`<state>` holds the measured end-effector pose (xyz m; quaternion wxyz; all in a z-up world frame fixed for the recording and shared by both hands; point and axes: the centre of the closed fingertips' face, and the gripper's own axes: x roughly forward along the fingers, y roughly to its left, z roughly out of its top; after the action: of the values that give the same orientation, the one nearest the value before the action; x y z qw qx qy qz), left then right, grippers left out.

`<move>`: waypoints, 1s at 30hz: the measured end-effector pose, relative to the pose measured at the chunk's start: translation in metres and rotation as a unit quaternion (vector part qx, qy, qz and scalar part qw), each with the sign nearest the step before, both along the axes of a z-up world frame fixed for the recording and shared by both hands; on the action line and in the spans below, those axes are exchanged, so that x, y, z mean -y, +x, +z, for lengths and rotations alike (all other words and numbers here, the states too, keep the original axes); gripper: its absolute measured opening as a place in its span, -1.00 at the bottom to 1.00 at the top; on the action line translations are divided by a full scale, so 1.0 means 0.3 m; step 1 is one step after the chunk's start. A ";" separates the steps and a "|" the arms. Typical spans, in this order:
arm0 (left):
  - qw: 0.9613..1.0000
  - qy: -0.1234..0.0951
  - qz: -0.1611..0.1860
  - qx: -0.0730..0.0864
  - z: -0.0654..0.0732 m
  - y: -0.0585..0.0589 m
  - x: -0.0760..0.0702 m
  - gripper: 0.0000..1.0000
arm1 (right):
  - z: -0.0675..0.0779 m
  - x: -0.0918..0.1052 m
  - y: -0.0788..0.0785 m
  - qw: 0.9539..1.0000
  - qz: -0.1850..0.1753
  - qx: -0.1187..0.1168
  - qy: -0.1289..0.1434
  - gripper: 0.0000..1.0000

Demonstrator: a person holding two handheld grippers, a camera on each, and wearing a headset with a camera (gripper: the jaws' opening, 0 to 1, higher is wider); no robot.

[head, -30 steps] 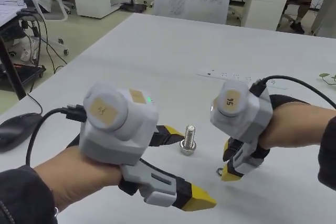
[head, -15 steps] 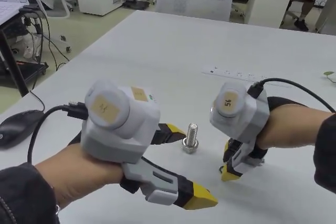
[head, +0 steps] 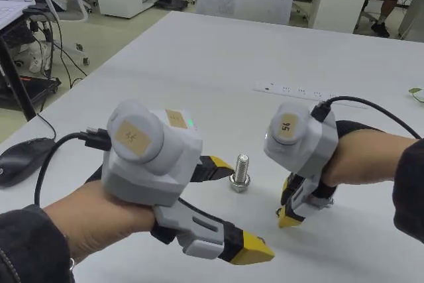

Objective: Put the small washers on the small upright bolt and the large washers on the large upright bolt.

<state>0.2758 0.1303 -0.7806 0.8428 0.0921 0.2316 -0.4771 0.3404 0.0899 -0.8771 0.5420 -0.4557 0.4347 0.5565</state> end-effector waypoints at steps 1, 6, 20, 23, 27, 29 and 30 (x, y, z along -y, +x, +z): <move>1.000 0.000 0.000 0.000 0.000 0.000 0.000 0.51 | 0.000 -0.001 -0.003 1.000 0.001 0.000 0.000 -0.52; 1.000 0.001 -0.001 0.000 -0.001 0.002 0.000 0.51 | 0.001 -0.001 -0.007 1.000 0.002 -0.001 -0.002 -0.57; 1.000 0.002 -0.001 0.000 -0.004 -0.001 0.000 0.51 | -0.003 -0.001 -0.004 1.000 0.008 0.007 -0.004 -0.72; 1.000 0.002 -0.001 0.000 -0.005 -0.001 0.001 0.51 | -0.004 -0.003 -0.004 1.000 0.003 0.009 -0.008 -0.73; 1.000 0.002 -0.002 -0.001 -0.006 -0.003 0.003 0.51 | -0.002 -0.006 -0.007 1.000 -0.003 0.009 -0.014 -0.75; 1.000 0.002 -0.002 -0.002 -0.006 -0.003 0.002 0.51 | -0.002 -0.005 -0.006 1.000 -0.004 0.009 -0.014 -0.75; 1.000 0.003 -0.002 -0.002 -0.007 -0.003 0.002 0.51 | -0.002 -0.004 -0.006 1.000 -0.006 0.010 -0.013 -0.75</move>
<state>0.2750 0.1295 -0.7826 0.8414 0.0939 0.2339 -0.4780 0.3385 0.0912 -0.8777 0.5434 -0.4656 0.4390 0.5434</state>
